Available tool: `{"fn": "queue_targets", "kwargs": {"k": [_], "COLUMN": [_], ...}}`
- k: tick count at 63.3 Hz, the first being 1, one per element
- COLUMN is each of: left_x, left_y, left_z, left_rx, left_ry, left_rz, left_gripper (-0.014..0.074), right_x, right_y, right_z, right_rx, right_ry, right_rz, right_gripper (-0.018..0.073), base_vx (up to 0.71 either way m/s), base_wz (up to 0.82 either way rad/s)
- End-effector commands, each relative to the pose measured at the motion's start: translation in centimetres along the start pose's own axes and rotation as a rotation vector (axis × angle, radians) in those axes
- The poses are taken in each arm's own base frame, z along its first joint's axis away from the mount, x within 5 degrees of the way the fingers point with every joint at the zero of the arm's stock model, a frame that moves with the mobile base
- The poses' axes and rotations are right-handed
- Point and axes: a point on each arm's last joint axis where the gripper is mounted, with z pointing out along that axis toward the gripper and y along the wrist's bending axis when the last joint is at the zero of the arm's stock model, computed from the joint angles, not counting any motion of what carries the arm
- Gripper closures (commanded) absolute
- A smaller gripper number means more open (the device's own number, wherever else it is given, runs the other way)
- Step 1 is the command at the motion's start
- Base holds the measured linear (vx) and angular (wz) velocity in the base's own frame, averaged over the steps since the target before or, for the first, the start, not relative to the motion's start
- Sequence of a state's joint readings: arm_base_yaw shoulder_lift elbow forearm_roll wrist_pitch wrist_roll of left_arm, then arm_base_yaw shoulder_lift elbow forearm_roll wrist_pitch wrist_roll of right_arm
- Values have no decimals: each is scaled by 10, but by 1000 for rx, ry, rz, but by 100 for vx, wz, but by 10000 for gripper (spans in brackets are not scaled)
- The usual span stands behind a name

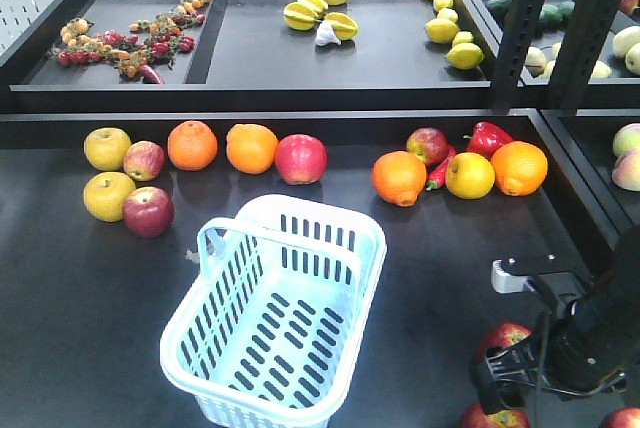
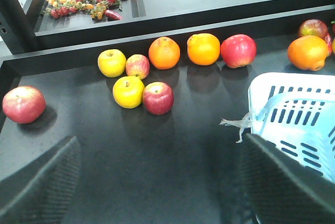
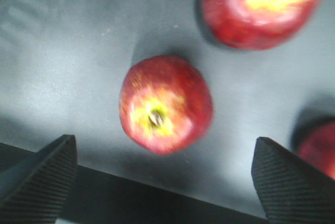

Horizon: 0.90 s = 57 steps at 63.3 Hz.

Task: Pick three apples into basket with both arms
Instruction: 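Reach the right gripper down and grasp the nearest red apple, then lift the red apple and move it over the basket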

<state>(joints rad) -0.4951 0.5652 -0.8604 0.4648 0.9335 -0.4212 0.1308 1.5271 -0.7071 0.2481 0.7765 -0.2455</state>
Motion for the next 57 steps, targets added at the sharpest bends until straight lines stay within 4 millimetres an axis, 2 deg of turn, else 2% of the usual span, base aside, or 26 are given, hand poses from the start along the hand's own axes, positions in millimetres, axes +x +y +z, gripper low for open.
{"fn": "queue_targets", "kwargs": {"k": [1, 41, 57], "left_x": [-12, -12, -12], "left_y": [0, 0, 0], "left_z": [-5, -5, -5], "left_rx": [12, 12, 12], "left_ry": [-82, -82, -82], "left_rz": [-2, -2, -2], "left_gripper": [11, 11, 11], "right_x": [-9, -16, -20], "right_y": [1, -11, -13], "right_z": [-2, 59, 71], "right_rx": [-7, -15, -13], "right_ry": [-43, 100, 82], "right_rz": [-12, 28, 62], "right_gripper": [-74, -62, -10], "base_vx": [0, 0, 0], "base_wz": [0, 0, 0]}}
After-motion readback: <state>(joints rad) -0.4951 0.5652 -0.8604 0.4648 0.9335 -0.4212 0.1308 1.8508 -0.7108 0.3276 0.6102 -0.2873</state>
